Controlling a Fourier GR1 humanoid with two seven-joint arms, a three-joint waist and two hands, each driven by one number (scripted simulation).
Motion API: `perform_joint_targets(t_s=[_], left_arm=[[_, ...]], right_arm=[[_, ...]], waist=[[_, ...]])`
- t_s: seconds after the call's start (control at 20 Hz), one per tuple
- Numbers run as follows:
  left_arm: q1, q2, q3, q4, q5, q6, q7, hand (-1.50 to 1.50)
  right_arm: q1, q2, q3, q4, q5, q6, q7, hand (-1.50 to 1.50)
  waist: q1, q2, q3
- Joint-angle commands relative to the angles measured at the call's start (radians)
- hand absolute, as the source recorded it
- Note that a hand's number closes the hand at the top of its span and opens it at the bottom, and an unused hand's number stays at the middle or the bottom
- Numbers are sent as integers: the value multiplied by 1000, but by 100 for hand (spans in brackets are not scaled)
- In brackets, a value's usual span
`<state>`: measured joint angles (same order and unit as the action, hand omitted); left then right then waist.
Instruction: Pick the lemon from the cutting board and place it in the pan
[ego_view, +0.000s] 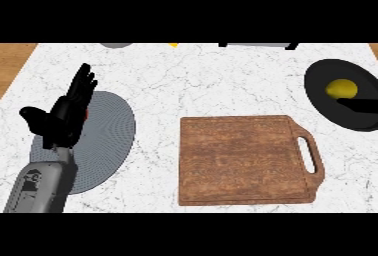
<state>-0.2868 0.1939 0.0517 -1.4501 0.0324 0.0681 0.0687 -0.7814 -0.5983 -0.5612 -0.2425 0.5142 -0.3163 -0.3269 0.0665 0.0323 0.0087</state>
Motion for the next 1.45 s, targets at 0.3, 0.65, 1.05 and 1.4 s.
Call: perform_joint_targets(t_s=[0.3, 0.65, 1.05, 1.4], left_arm=[[23, -11, 7, 4, -19, 27, 2, 0], [90, 17, 45, 0, -5, 7, -16, 0], [107, 29, 48, -75, -15, 17, 35, 0], [78, 38, 70, -21, -2, -3, 17, 0]], right_arm=[[81, 9, -184, -10, -230, 186, -245, -150], [271, -31, -177, -155, -314, 479, -311, -150], [521, 59, -176, -548, -420, 560, -187, -150], [725, 188, -134, -1065, -467, 559, 110, -150]], waist=[[-52, -25, -6], [-97, -45, -11], [-111, -49, -13], [-104, -42, -13]])
